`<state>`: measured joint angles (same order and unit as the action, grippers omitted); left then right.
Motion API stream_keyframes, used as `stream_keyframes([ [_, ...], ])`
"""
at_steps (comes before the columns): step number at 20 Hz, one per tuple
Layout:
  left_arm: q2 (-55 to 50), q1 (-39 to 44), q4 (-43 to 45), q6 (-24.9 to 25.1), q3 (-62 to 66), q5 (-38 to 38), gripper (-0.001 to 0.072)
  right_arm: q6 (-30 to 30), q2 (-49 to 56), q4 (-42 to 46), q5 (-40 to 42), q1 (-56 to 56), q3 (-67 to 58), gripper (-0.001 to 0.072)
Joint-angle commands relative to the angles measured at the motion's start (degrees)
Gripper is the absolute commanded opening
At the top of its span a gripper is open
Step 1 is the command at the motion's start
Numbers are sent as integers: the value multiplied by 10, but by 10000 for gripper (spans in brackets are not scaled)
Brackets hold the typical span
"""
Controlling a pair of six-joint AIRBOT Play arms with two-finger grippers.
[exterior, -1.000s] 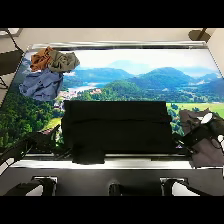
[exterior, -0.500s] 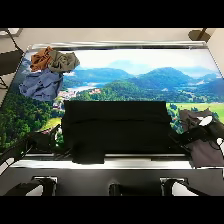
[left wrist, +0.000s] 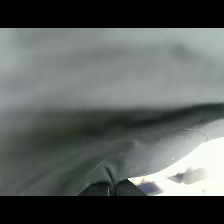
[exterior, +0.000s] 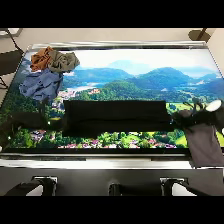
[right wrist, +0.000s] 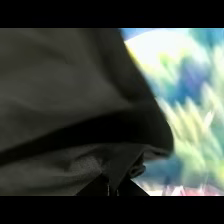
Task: Fold the shirts.
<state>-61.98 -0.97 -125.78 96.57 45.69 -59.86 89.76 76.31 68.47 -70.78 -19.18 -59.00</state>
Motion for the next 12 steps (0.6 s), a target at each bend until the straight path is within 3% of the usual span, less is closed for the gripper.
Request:
stream_keyframes([
  [1,-74,0,13,-15,117,3,24,47,52,57,38,63,-118,46],
  [6,-251,0,13,-21,238,-37,25,78,183,36,35,76,-247,48],
  [12,-318,1,10,-32,250,-25,33,86,239,10,31,76,-252,51],
])
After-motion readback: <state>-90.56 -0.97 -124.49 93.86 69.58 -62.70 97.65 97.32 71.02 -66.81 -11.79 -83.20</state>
